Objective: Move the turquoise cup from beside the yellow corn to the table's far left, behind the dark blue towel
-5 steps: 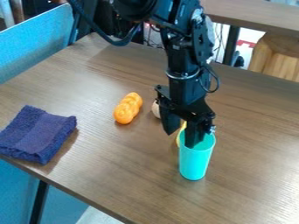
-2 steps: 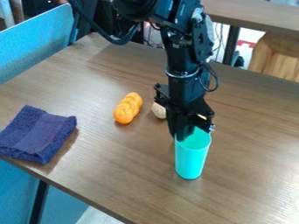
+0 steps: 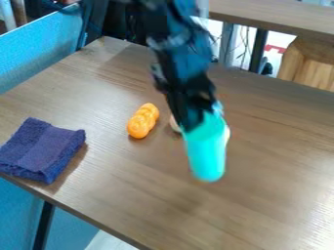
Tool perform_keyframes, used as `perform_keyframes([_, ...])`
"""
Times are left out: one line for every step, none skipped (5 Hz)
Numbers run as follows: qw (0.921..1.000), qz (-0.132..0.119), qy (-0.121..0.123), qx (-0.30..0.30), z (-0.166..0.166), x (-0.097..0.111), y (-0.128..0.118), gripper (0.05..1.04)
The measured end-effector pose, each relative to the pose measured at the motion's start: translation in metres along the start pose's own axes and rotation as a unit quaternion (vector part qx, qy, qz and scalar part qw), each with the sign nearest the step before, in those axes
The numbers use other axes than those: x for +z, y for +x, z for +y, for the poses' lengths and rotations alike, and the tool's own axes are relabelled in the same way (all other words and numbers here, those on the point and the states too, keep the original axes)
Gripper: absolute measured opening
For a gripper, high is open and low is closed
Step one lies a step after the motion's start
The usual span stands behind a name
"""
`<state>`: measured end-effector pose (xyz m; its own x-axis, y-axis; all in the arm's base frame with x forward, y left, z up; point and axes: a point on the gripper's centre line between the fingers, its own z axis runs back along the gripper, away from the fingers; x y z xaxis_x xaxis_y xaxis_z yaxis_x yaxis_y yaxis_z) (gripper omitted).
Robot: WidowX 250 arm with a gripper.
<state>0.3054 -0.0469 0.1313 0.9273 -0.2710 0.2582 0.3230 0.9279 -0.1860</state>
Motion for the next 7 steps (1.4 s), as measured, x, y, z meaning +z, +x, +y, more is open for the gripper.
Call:
perform_keyframes([0.9996,-0.007,0.001,0.028,0.041,0.026,-0.009,0.082])
perform_keyframes([0.9964,0.011,0.019,0.082,0.089,0.035,-0.010,0.082])
perform_keyframes([0.9921,-0.005,0.036,0.120,0.135,0.057,-0.018,0.082])
perform_keyframes([0.9889,-0.006,0.048,0.141,0.181,0.063,-0.029,0.082])
perform_keyframes([0.9860,-0.002,0.075,0.149,0.216,0.068,-0.036,0.082])
perform_keyframes([0.9830,0.000,0.110,0.147,0.241,0.060,-0.034,0.082])
perform_keyframes([0.9804,-0.008,0.104,0.167,0.254,0.044,-0.027,0.082])
